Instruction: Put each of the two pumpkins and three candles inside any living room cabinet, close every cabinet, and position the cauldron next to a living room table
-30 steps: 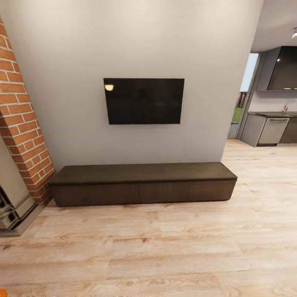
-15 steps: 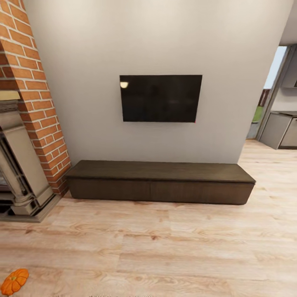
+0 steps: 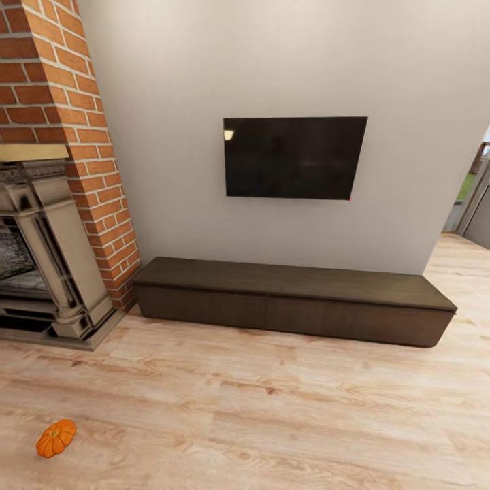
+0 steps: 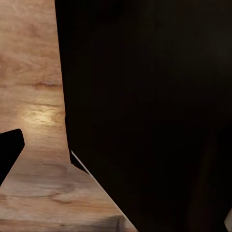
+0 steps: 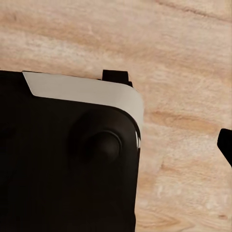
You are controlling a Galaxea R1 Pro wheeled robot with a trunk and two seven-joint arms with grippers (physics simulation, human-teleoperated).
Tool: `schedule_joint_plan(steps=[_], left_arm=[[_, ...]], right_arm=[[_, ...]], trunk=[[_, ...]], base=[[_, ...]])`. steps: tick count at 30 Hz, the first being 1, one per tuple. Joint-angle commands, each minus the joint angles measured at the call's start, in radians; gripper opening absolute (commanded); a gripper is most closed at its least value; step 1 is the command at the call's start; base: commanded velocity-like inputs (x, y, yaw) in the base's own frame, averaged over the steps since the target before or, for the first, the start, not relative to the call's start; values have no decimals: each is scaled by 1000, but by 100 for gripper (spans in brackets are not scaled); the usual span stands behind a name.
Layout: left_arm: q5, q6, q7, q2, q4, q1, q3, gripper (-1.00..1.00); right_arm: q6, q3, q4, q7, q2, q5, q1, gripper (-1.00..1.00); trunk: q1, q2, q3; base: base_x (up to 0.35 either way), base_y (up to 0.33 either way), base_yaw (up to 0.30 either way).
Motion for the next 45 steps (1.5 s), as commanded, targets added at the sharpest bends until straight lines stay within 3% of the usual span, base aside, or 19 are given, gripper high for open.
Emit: schedule_joint_plan(steps=[1,45], left_arm=[[0,0,0,0,0,0,0,100],[0,0,0,0,0,0,0,100]], right_arm=[[0,0,0,0,0,0,0,100],[0,-3,0,9,-2,-4,0,100]], trunk=[[0,0,-1],[0,0,-61]], base=[[23,16,187],[0,0,158]])
